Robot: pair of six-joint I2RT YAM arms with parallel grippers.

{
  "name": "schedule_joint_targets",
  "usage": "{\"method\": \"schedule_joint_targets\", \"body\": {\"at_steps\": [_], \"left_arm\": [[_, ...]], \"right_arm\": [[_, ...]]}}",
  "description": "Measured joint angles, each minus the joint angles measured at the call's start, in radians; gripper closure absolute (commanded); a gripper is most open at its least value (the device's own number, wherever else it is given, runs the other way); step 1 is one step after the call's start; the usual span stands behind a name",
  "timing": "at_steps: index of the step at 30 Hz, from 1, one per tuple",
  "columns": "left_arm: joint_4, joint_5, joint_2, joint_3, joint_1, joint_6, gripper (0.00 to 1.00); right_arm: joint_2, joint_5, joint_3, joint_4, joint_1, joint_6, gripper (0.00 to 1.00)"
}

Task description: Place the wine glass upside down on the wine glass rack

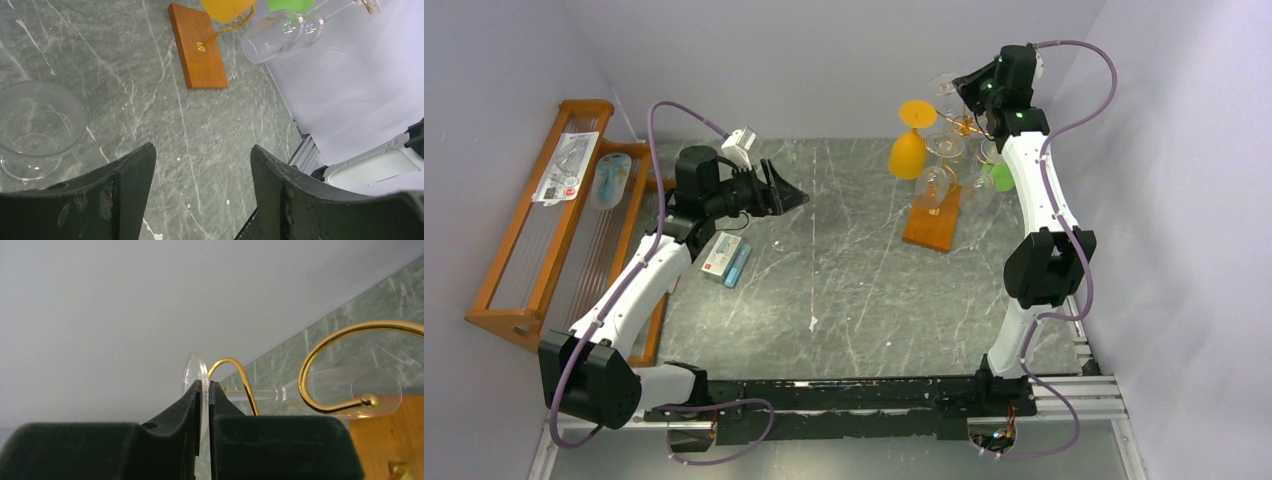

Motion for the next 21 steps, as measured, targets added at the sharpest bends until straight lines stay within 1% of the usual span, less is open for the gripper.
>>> {"method": "schedule_joint_targets", "body": {"at_steps": [6, 13, 18, 21], "left_arm": [[-0.016, -0.011, 0.000, 0.000, 0.000, 0.012, 0.27], [-0.023, -0.023, 0.000, 0.000, 0.000, 0.020, 0.27], [-0.031, -0.035, 0.000, 0.004, 0.000, 0.027, 0.27], [-0.034, -0.039, 0.000, 0.008, 0.000, 0.032, 0.27]], "right_arm": [[0.000, 0.010, 0.031, -0.048, 0.000, -0.031, 0.86], [0.000, 0.013, 0.061, -0.083, 0.000, -0.057, 0.76], [0.004, 0.005, 0.076, -0.092, 0.000, -0.072, 0.75], [0.010, -0.005, 0.077, -0.096, 0.000, -0.077, 0.77]]}}
